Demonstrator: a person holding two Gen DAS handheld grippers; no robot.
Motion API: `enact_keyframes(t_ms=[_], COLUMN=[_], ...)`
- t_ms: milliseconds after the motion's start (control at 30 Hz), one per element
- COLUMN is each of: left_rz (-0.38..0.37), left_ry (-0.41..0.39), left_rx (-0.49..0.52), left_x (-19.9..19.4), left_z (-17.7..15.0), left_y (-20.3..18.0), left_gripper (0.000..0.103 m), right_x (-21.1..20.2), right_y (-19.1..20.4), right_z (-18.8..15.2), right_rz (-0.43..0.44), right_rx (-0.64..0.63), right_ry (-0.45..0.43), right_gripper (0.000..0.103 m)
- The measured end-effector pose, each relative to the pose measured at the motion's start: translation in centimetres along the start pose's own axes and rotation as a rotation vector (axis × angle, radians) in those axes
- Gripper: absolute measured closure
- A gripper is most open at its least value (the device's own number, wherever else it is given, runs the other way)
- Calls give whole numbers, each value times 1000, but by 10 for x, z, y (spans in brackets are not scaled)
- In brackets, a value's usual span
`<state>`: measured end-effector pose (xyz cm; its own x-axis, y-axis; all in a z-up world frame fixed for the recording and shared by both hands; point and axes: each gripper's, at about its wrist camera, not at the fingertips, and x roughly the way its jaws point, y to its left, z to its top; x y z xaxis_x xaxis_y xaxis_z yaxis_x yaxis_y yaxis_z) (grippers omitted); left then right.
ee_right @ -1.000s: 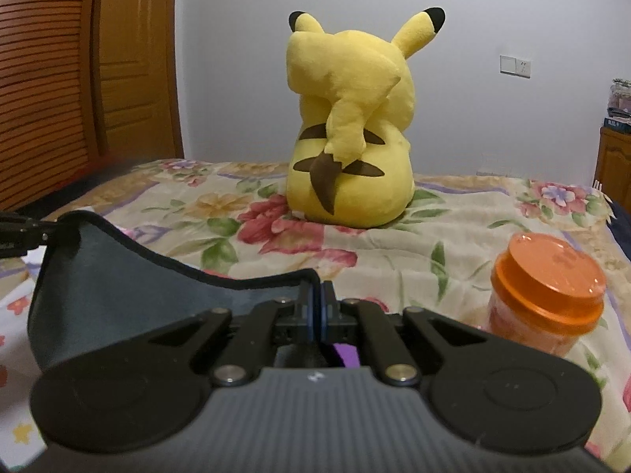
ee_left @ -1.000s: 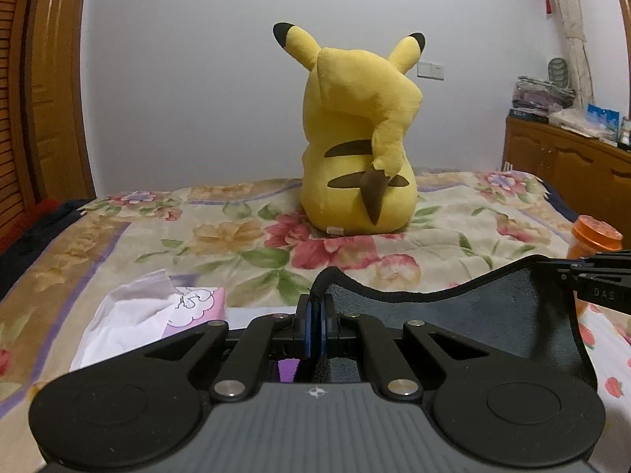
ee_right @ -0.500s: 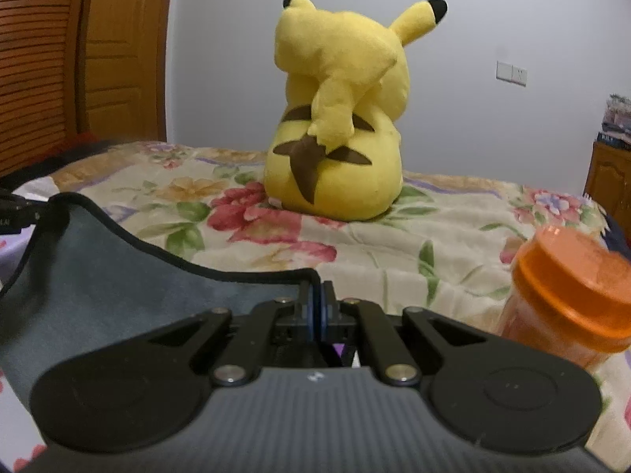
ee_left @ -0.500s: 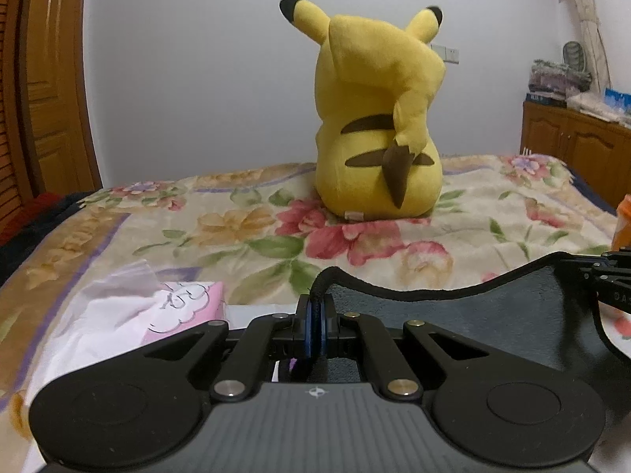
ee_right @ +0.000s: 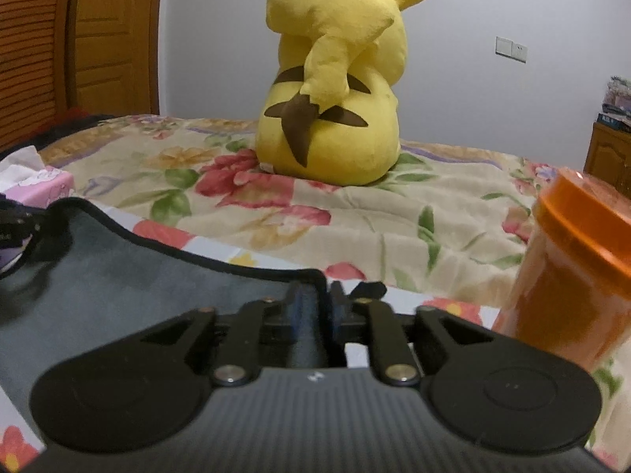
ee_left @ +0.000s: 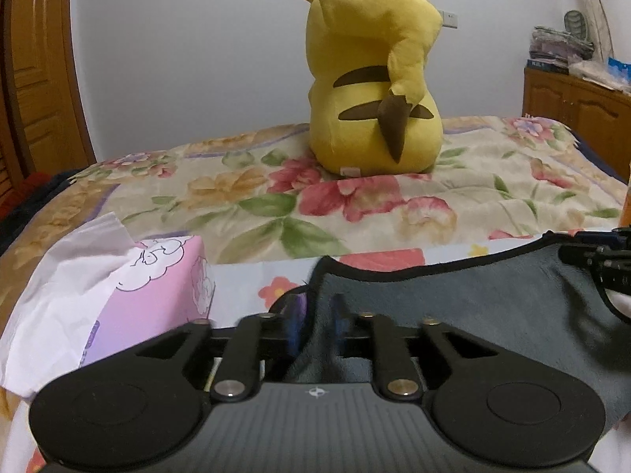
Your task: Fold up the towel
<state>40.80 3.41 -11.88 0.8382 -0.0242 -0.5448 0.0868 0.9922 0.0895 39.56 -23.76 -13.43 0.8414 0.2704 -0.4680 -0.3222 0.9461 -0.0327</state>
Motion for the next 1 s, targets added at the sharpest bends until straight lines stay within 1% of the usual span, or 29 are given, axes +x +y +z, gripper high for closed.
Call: enact_keyframes(t_ms=[33, 67, 233, 533, 633, 700, 733, 800, 933, 1000], left_rz=[-2, -6, -12, -37, -44, -43, -45, -50, -61, -63], left_ry=[-1, -2, 10, 28, 27, 25, 24, 19, 12, 2], left_rx=[-3, -4, 10, 17, 25, 28, 30, 36, 45, 49], left_x=[-2, -3, -15, -50, -65, -77, -82, -94, -115, -126], left_z=[-1, -2, -8, -16, -18, -19, -19, -19, -16, -14], left_y=[0, 0, -1, -7, -11, -14, -15, -17, -21, -23], left_gripper=[61, 56, 54, 39, 34, 29, 27, 26, 21, 18], right_x=[-2, -5, -17, -57, -72, -82, -88, -97, -118, -127], right_y=[0, 0, 4, 11, 14, 14, 14, 13, 13, 15], right_z=[-1, -3, -7, -16, -18, -18, -17, -15, -12, -7], right_rz=[6, 12, 29, 56, 57, 54, 49, 43, 43, 31], right_rx=[6, 8, 10, 51, 49, 53, 63, 76, 80, 70], right_ry=[-2, -5, 2, 23, 28, 29, 26, 26, 5, -8], right_gripper=[63, 58, 58, 51, 46, 38, 36, 25, 15, 6])
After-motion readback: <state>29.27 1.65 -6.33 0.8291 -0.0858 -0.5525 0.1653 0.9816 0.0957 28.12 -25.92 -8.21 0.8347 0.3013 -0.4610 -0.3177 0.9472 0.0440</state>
